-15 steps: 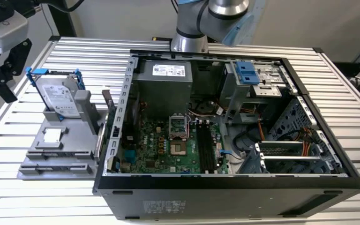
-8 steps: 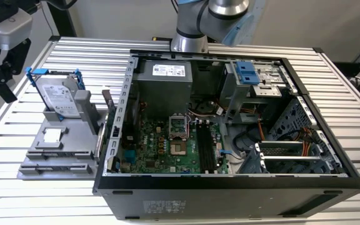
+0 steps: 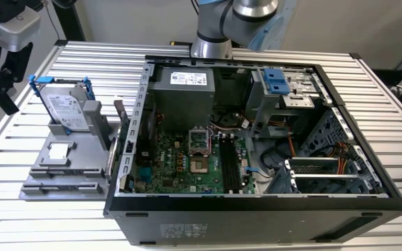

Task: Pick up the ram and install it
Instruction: 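Pick up the ram and move it above insertion slot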

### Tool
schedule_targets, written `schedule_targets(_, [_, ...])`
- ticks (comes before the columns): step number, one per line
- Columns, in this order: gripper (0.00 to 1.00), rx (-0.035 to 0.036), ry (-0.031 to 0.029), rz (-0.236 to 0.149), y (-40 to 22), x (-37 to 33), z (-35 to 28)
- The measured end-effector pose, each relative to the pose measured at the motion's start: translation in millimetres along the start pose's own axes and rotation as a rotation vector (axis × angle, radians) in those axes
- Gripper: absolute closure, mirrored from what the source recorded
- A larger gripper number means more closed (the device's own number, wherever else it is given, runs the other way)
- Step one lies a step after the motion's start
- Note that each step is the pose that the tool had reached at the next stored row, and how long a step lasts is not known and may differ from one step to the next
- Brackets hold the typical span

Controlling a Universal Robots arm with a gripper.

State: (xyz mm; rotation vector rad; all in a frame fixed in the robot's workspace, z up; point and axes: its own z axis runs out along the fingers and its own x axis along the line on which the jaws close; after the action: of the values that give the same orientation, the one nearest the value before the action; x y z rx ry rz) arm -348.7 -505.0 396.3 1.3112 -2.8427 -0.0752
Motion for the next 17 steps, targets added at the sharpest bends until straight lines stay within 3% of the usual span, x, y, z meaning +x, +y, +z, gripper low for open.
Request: schedule_targets(17, [1.00, -0.0022, 0.0099, -0.205, 0.1, -0.3, 0.0])
